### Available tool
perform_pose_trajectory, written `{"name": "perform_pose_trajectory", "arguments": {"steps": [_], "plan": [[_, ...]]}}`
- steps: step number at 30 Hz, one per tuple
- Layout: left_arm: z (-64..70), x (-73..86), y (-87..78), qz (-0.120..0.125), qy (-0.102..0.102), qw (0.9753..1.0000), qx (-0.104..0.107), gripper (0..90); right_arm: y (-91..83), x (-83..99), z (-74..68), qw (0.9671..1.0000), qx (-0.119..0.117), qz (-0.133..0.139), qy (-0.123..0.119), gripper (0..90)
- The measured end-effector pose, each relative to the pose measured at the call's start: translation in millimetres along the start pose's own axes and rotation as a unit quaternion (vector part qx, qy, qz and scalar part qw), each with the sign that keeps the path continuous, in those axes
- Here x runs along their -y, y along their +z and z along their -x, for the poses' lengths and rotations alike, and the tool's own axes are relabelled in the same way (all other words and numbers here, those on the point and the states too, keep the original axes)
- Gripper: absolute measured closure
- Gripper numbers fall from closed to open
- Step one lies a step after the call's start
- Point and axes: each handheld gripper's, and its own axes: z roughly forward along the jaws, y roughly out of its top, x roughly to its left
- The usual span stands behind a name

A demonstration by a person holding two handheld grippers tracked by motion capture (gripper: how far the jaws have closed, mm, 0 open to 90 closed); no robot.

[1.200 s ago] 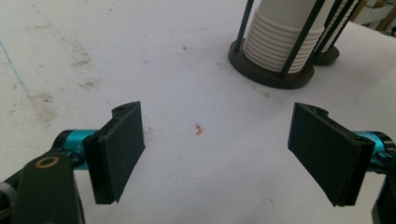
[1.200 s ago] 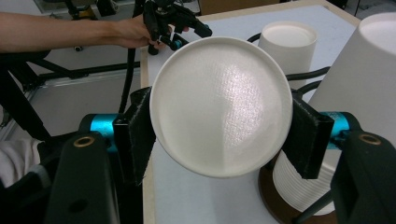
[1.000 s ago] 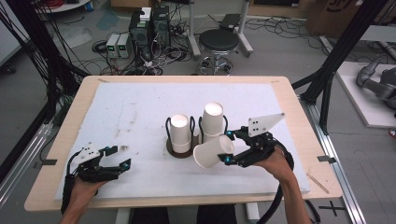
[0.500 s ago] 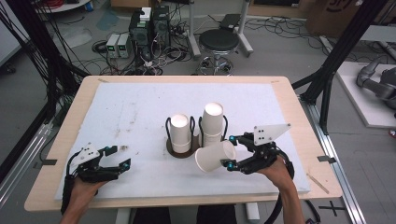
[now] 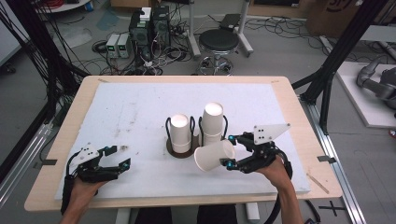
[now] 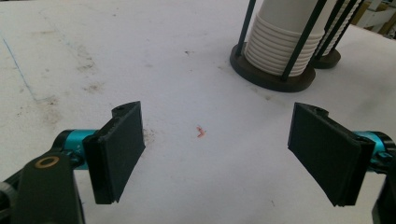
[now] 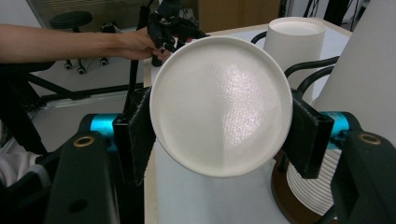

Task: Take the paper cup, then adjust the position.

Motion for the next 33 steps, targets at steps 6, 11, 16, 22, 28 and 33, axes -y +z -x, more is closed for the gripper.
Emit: {"name": "perform_pose_trajectory", "arguments": {"steps": [6, 11, 16, 22, 28, 33], "plan": [[0.1, 0.0, 0.2, 0.0, 0.0, 1.0, 0.0, 18.4, -0.8, 1.2, 0.8, 1.0, 0.001, 0.001, 0.003, 34.7], [0.6, 0.1, -0.6, 0.004, 0.006, 1.0, 0.002, 18.5, -0.6, 2.3, 0.9, 1.0, 0.001, 0.002, 0.004, 34.7], [-1.6, -1.2, -0.6, 0.001, 0.003, 0.9998, 0.019, 17.8, -0.1, 2.8, 2.7, 0.9999, -0.001, 0.007, 0.007, 34.7], [3.3, -17.8, -1.2, 0.023, -0.007, 0.9964, 0.081, 16.6, 4.8, 3.7, 3.9, 0.9999, -0.011, 0.007, 0.008, 34.7], [14.8, -34.6, 3.4, 0.021, 0.014, 0.9857, 0.167, 16.4, 13.1, 4.2, 5.4, 0.9995, -0.025, 0.017, 0.014, 34.7], [26.4, -41.4, 11.3, 0.004, 0.036, 0.9789, 0.201, 16.1, 20.9, 2.5, 5.0, 0.9992, -0.03, 0.02, 0.015, 34.7]]}}
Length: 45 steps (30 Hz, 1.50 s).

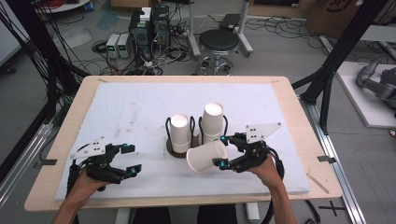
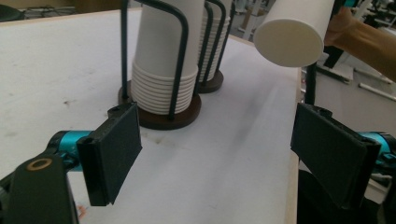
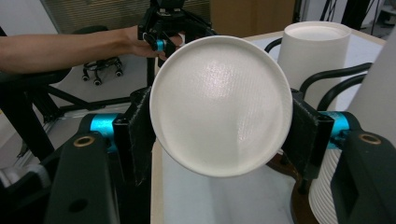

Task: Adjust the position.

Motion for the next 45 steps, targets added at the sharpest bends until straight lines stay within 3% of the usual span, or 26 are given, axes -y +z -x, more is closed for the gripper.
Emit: {"name": "perform_pose_trajectory", "arguments": {"steps": [18, 29, 34, 43, 45], "plan": [[4.9, -11.7, 18.7, 0.003, 0.018, 0.9979, 0.062, 15.6, 23.4, -5.9, -1.2, 0.9996, -0.026, 0.006, 0.0, 34.8], [14.6, -28.1, 38.3, 0.009, 0.031, 0.9914, 0.126, 15.6, 33.1, -8.8, -2.8, 0.9991, -0.039, 0.014, 0.001, 34.8], [19.2, -33.4, 51.2, 0.006, 0.042, 0.9887, 0.144, 15.6, 37.1, -9.8, -3.0, 0.9989, -0.042, 0.021, -0.001, 34.8], [26.0, -39.6, 71.3, 0.021, 0.048, 0.9817, 0.183, 14.3, 45.5, -10.5, -4.6, 0.9983, -0.052, 0.024, 0.002, 34.8], [26.9, -40.5, 73.7, 0.026, 0.05, 0.9812, 0.185, 11.9, 47.4, -10.9, -4.9, 0.9982, -0.054, 0.023, 0.002, 34.8]]}}
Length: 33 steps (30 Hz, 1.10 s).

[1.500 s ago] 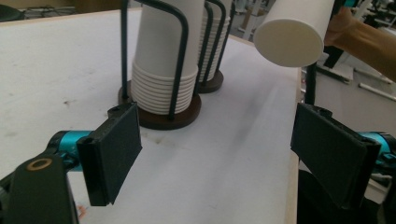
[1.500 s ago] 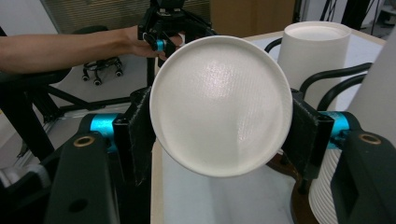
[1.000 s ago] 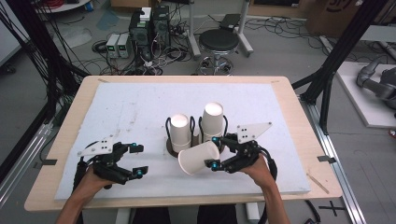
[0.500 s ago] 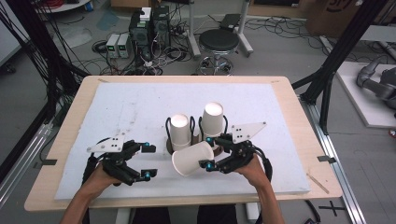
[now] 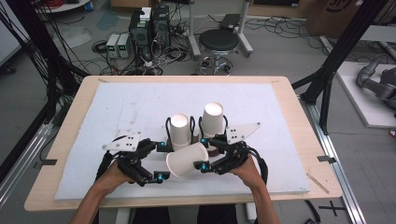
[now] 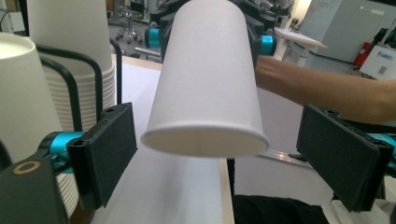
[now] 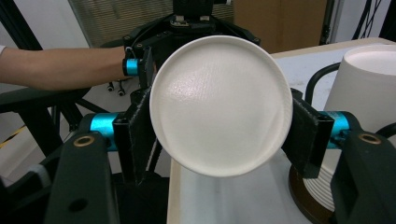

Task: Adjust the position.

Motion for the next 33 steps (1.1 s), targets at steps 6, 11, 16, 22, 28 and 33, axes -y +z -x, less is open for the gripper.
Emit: {"name": "perform_pose_trajectory", "arguments": {"steps": [6, 11, 16, 22, 28, 33], "plan": [[-0.9, 0.0, 7.2, -0.006, -0.003, 0.9999, 0.008, 10.3, 5.3, -0.6, 0.3, 1.0, -0.006, 0.001, -0.004, 34.8], [-0.7, -1.0, 13.8, -0.01, -0.004, 0.9999, 0.013, 8.4, 9.5, -1.0, 0.2, 1.0, -0.007, 0.001, -0.004, 34.8], [-0.7, -3.5, 23.0, -0.012, -0.004, 0.9998, 0.018, 8.4, 13.3, -1.5, -0.4, 0.9999, -0.013, 0.0, -0.002, 34.8], [-2.3, -3.5, 30.0, -0.023, -0.007, 0.9995, 0.018, 8.4, 14.2, -2.2, -1.0, 0.9998, -0.017, 0.008, -0.004, 34.8], [-2.9, -3.8, 32.8, -0.032, -0.009, 0.9993, 0.019, 8.4, 14.1, -2.3, -1.2, 0.9998, -0.019, 0.008, -0.004, 34.8], [-3.5, -4.8, 35.1, -0.041, -0.007, 0.999, 0.017, 9.2, 14.5, -2.6, -1.1, 0.9997, -0.02, 0.011, -0.009, 34.8]]}}
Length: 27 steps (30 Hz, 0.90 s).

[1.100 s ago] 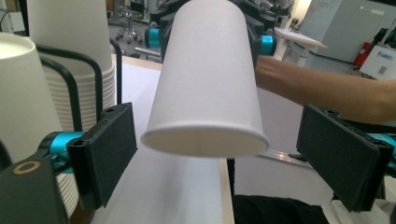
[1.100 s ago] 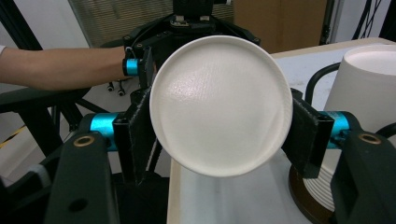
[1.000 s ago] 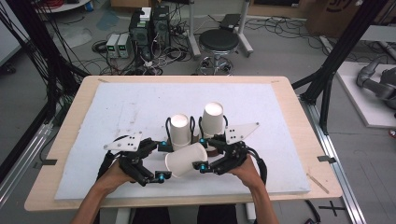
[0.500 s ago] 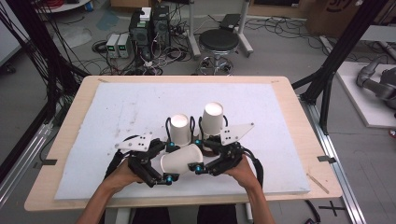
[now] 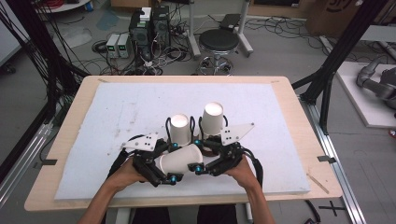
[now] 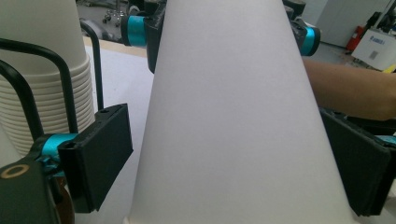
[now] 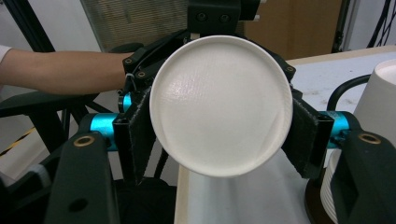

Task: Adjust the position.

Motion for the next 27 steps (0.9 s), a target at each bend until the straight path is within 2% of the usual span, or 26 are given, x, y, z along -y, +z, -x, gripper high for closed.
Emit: {"name": "perform_pose_trajectory", "arguments": {"steps": [8, 14, 27], "plan": [[1.6, -1.0, 1.8, -0.017, 0.004, 0.9998, 0.003, 14.3, -0.1, -0.4, -1.0, 1.0, -0.001, 0.003, -0.004, 34.8], [2.7, -1.1, -0.1, -0.02, 0.009, 0.9997, 0.005, 23.8, -0.9, 0.1, -1.9, 1.0, 0.001, 0.0, -0.005, 34.9], [4.5, -1.4, -3.8, -0.023, 0.019, 0.9996, -0.003, 28.9, -0.5, 1.3, -2.1, 0.9999, 0.0, -0.006, -0.011, 35.6]]}}
